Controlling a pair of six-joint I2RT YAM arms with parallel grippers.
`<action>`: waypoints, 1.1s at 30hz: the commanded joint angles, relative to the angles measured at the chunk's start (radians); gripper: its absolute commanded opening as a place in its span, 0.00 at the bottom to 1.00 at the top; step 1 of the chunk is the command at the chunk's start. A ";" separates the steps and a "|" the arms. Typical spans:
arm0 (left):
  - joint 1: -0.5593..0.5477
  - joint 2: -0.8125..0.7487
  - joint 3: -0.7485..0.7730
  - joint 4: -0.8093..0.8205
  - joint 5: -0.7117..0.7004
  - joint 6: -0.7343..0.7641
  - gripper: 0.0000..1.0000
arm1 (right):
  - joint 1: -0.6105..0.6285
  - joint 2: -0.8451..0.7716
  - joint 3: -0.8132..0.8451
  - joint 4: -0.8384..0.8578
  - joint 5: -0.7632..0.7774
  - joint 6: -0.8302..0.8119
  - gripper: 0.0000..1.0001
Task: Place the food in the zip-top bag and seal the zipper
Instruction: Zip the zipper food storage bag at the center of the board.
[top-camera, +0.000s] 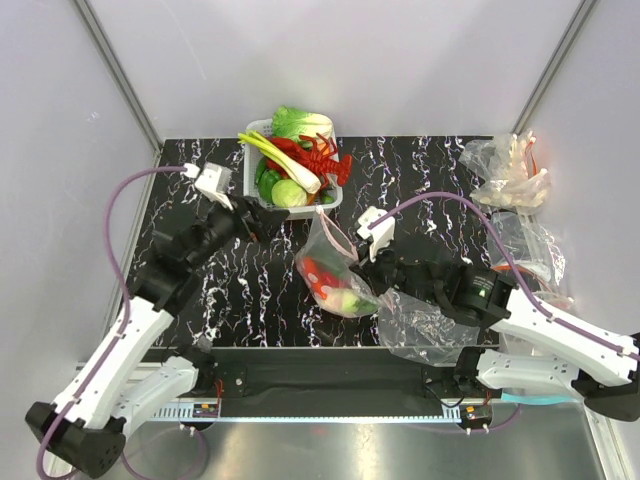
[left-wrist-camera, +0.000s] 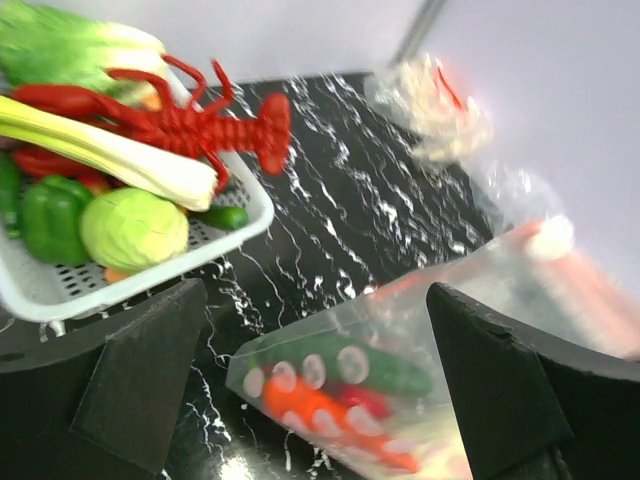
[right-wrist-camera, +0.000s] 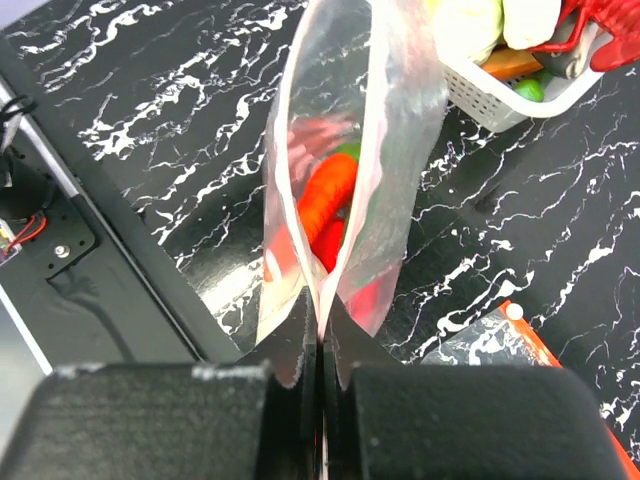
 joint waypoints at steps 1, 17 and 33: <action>0.019 -0.006 -0.129 0.359 0.289 0.082 0.99 | -0.019 -0.037 0.013 0.004 -0.064 -0.023 0.00; 0.020 0.272 -0.051 0.438 0.813 0.363 0.99 | -0.053 -0.027 0.011 -0.039 -0.199 -0.042 0.00; 0.014 0.384 0.004 0.460 1.081 0.379 0.24 | -0.055 -0.028 0.025 -0.044 -0.236 -0.083 0.00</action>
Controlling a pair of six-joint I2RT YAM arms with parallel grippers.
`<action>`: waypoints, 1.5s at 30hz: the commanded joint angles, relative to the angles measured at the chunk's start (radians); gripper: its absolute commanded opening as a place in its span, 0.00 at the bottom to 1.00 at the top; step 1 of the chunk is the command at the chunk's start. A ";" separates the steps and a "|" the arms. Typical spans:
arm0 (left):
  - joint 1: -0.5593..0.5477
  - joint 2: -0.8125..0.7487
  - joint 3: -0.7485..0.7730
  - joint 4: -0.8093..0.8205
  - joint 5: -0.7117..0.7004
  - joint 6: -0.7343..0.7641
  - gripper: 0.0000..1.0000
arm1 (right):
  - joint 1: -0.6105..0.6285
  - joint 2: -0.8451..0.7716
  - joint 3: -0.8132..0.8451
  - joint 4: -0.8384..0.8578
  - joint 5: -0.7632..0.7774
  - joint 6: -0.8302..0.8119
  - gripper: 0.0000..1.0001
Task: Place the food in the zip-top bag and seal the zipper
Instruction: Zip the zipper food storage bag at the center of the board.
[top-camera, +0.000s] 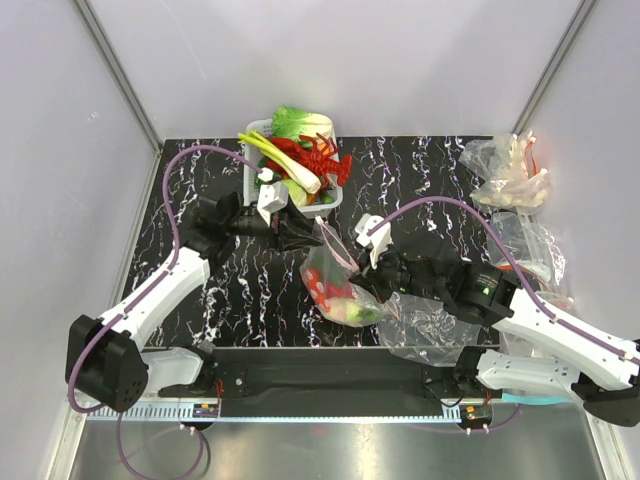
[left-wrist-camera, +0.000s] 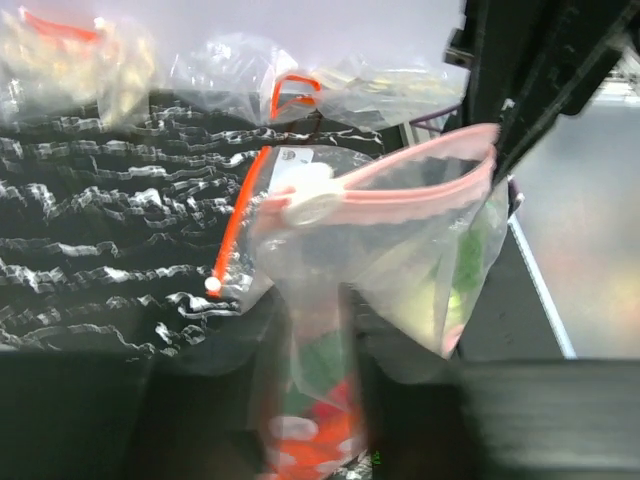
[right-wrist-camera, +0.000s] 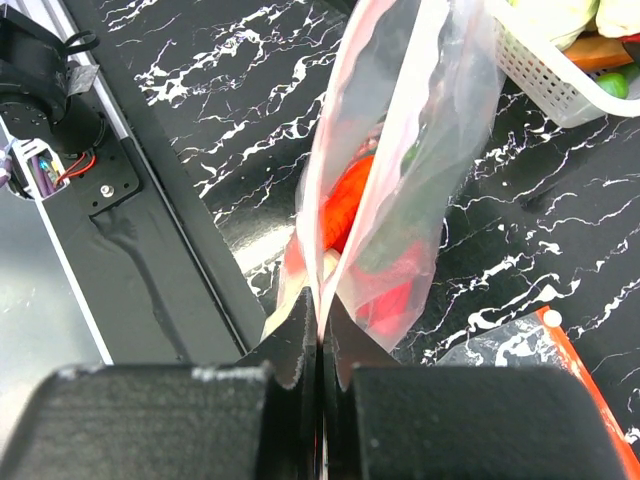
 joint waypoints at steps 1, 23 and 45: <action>-0.007 -0.011 0.012 0.113 0.094 -0.003 0.04 | -0.006 -0.011 0.025 0.012 -0.017 -0.028 0.00; -0.116 -0.092 0.042 -0.104 -0.306 -0.061 0.00 | -0.004 0.220 0.313 0.057 0.282 0.004 0.50; -0.119 -0.136 0.009 -0.084 -0.317 -0.051 0.00 | -0.010 0.335 0.422 0.115 0.206 -0.081 0.45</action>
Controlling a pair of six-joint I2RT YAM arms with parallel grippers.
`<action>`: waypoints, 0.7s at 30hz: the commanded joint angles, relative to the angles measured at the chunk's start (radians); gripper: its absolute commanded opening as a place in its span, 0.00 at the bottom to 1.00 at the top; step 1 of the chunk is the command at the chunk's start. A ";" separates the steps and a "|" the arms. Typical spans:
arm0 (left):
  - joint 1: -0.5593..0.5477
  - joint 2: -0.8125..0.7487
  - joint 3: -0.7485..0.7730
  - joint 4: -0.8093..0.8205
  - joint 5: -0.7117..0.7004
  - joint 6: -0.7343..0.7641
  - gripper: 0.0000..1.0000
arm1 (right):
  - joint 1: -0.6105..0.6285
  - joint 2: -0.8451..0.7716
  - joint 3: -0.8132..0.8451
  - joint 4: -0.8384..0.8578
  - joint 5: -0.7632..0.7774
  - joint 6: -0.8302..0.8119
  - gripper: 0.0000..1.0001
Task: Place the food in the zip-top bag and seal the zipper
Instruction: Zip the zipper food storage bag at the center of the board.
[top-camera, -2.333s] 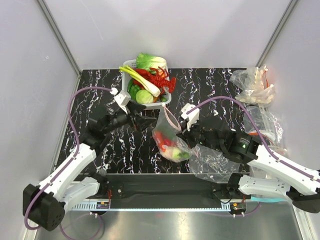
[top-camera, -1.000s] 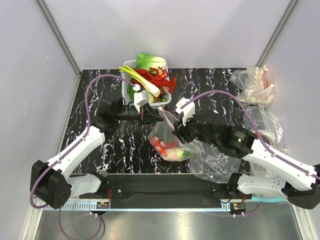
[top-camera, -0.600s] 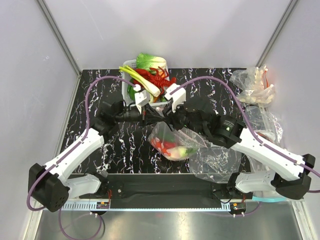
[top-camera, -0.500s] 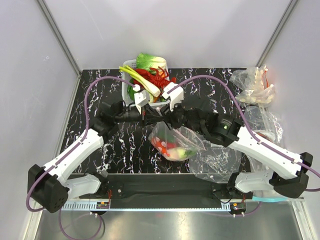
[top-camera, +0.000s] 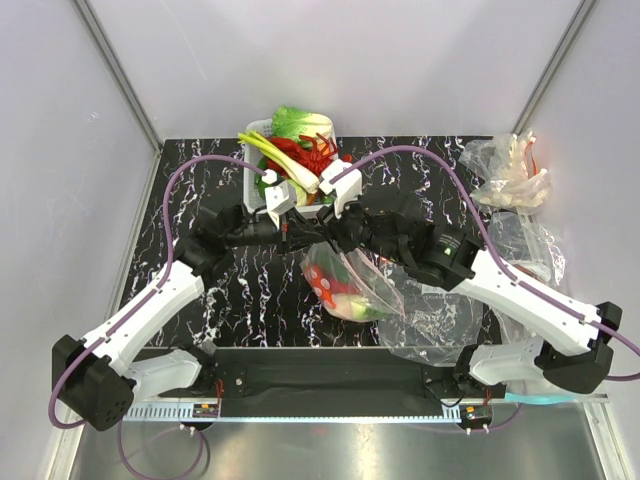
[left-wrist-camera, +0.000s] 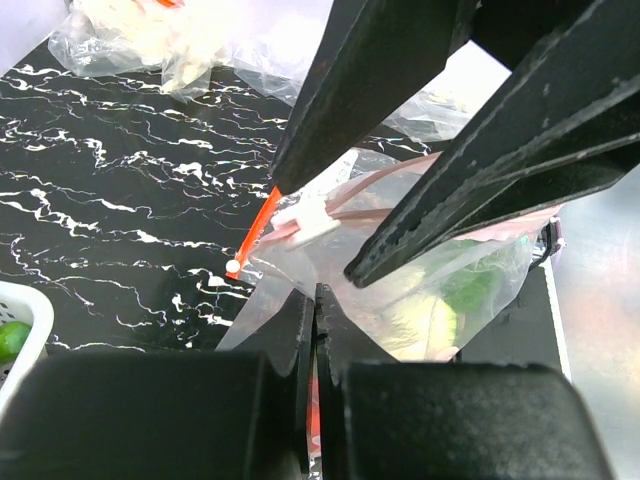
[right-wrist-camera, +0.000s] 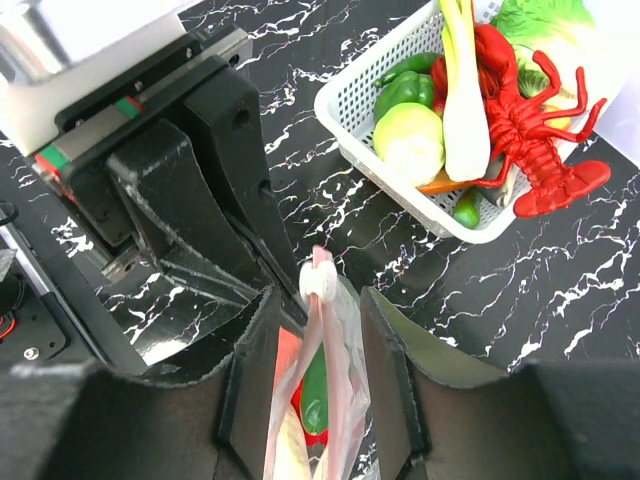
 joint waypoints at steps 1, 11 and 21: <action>-0.004 -0.022 0.005 0.050 0.008 0.000 0.00 | -0.009 0.022 0.047 0.054 -0.016 -0.021 0.44; -0.002 -0.027 0.003 0.046 0.012 0.003 0.00 | -0.009 0.039 0.046 0.088 0.003 -0.016 0.09; -0.002 -0.022 0.026 0.029 0.040 0.006 0.54 | -0.029 -0.096 -0.051 0.132 -0.212 0.024 0.00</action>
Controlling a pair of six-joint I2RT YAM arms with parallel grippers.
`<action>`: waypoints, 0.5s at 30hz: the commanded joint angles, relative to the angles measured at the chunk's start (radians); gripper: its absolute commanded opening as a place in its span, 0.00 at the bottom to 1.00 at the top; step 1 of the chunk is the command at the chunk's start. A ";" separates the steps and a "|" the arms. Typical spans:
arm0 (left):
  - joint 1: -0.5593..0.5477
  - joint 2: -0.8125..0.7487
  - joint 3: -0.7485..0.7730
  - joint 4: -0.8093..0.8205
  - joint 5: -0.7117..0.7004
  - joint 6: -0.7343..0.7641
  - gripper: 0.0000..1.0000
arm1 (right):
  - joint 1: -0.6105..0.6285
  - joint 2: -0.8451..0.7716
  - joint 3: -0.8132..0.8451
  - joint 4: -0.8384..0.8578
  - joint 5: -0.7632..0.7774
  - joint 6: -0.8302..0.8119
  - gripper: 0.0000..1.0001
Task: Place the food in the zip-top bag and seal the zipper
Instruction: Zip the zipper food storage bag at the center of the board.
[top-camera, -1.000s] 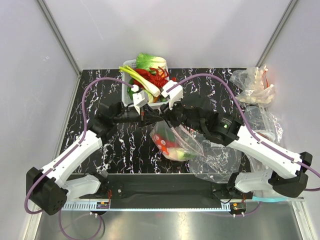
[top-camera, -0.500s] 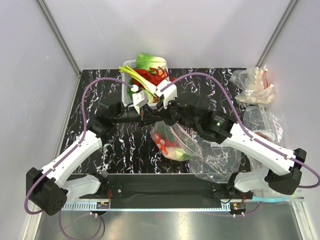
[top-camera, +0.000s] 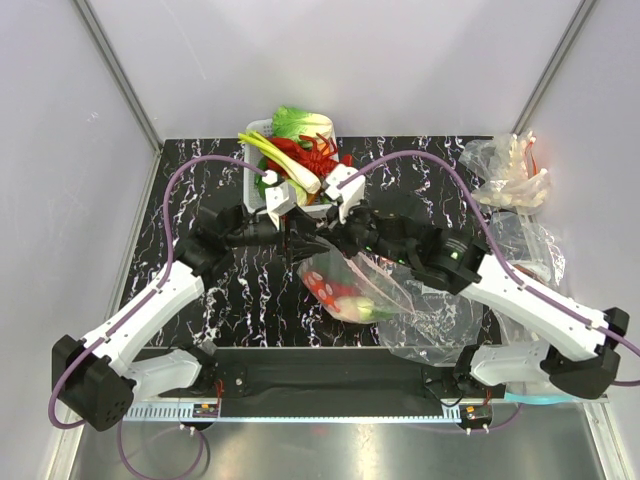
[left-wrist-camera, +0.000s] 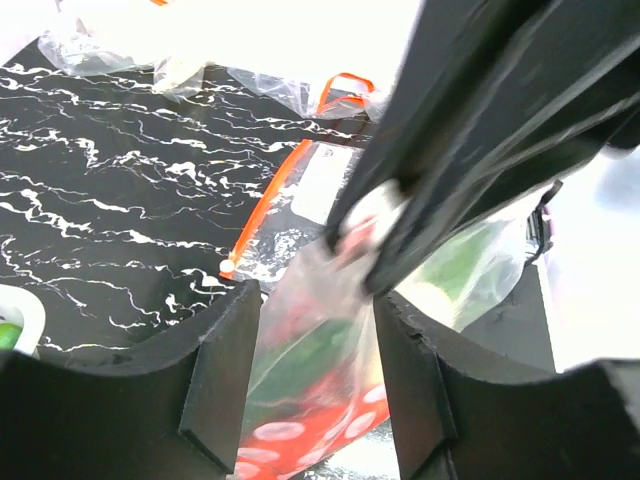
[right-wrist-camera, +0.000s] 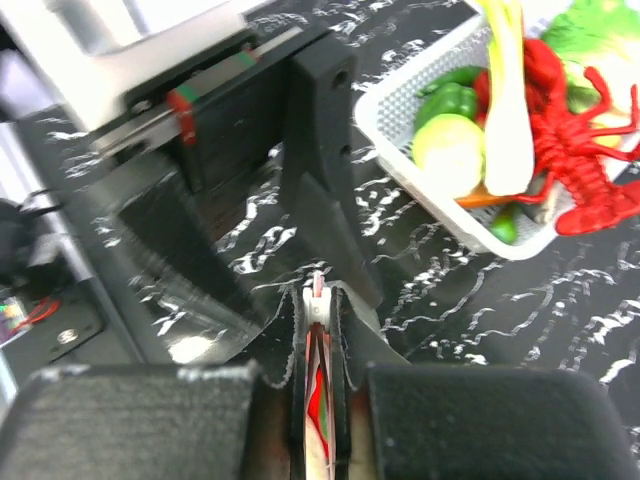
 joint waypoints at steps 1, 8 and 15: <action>0.000 -0.022 0.029 0.030 0.034 0.010 0.54 | -0.019 -0.091 -0.007 0.079 -0.120 0.029 0.00; 0.000 -0.045 0.038 0.068 0.077 -0.010 0.54 | -0.024 -0.088 0.021 0.031 -0.193 0.035 0.00; 0.000 -0.015 0.095 0.067 0.160 -0.044 0.51 | -0.025 -0.077 0.022 0.030 -0.228 0.044 0.00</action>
